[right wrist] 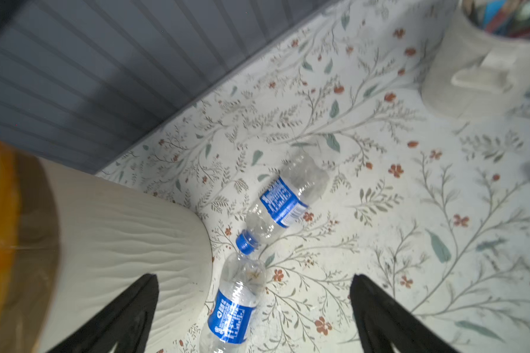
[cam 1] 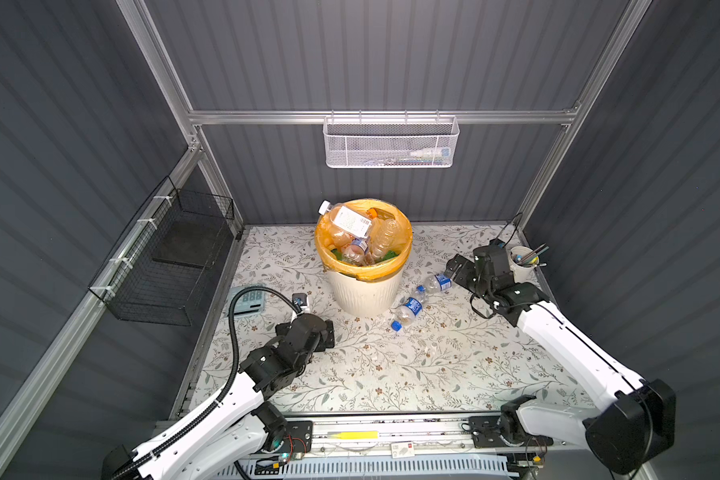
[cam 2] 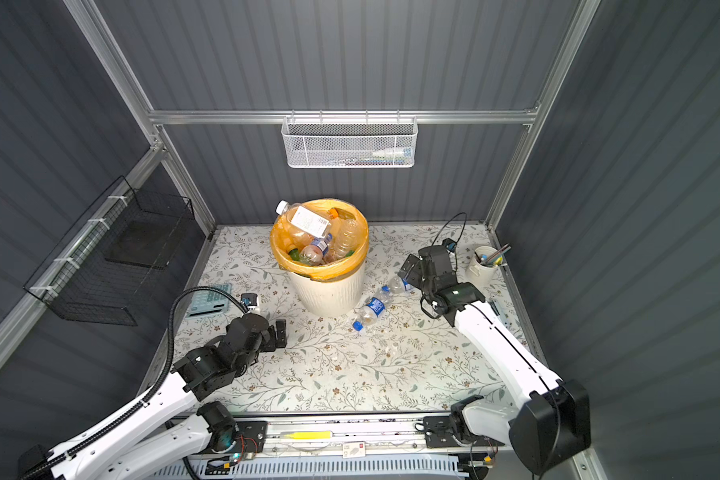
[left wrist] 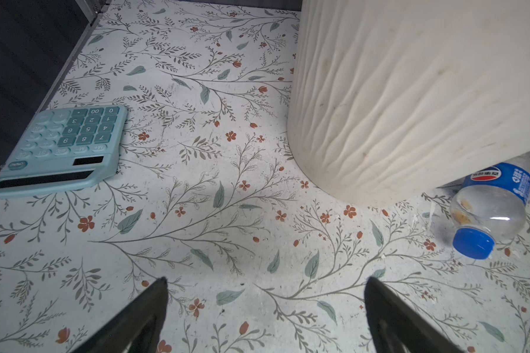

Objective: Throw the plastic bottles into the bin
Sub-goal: 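Lower the right gripper onto the blue-labelled water bottle and close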

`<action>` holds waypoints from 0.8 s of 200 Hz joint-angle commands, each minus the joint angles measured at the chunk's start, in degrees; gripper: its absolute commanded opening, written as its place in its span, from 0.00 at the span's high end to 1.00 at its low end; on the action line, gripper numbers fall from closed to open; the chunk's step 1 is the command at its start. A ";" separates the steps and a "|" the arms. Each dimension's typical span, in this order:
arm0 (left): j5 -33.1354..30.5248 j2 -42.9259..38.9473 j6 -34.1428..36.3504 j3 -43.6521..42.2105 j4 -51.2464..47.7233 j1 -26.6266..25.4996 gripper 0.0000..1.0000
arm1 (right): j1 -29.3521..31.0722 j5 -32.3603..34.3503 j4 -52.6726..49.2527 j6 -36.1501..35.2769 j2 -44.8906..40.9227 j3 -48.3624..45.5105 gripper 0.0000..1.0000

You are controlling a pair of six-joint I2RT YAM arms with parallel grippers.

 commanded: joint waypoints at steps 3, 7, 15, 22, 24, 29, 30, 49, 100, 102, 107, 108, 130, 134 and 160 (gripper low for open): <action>0.08 0.44 1.00 1.42 0.15 0.02 0.00 | 1.26 -7.52 3.20 6.36 3.77 -3.33 0.01; 0.08 0.28 0.99 1.30 0.27 0.02 0.00 | 1.69 -8.13 3.90 6.93 4.67 -3.88 0.01; 0.11 0.23 0.90 1.09 0.28 0.06 0.00 | 2.34 -8.87 5.25 8.17 6.22 -4.89 0.01; 0.22 0.19 0.82 1.01 0.28 0.02 0.00 | 3.06 -9.52 6.57 9.03 7.68 -5.41 0.01; 0.19 0.14 0.82 0.99 0.28 0.02 0.00 | 3.13 -9.73 6.97 9.23 8.09 -5.51 0.01; 0.26 0.12 0.77 0.99 0.26 0.02 0.00 | 3.53 -10.09 7.79 9.73 9.19 -5.57 0.01; 0.25 0.15 0.75 0.94 0.22 0.02 0.00 | 3.60 -10.18 7.89 9.83 9.42 -5.57 0.01; 0.03 -0.01 0.82 0.89 -0.11 0.02 0.00 | 5.49 -11.51 8.65 11.01 14.21 -3.87 0.01; -1.27 -1.54 0.64 0.42 -1.37 0.02 0.00 | 8.99 -11.15 8.61 13.36 23.01 -2.33 0.03; -1.28 -1.61 0.68 0.45 -1.35 0.02 0.00 | 9.03 -11.15 8.67 13.36 23.37 -2.28 0.03; -1.34 -1.75 0.70 0.30 -1.43 0.02 0.00 | 9.01 -11.15 8.69 13.25 24.25 -2.16 0.05; -1.39 -1.79 0.76 0.29 -1.41 0.02 0.00 | 8.98 -11.15 8.69 13.18 24.43 -2.11 0.05; -1.96 -1.92 0.92 0.53 -1.95 0.02 0.00 | 9.03 -11.68 8.23 11.77 27.75 -0.54 0.15; -1.96 -1.92 0.91 0.53 -2.05 0.02 0.00 | 9.03 -11.74 8.08 11.55 28.19 -0.26 0.17; -2.55 -2.26 0.69 0.64 -2.75 0.02 0.00 | 9.01 -11.54 8.38 11.00 27.13 -0.97 0.31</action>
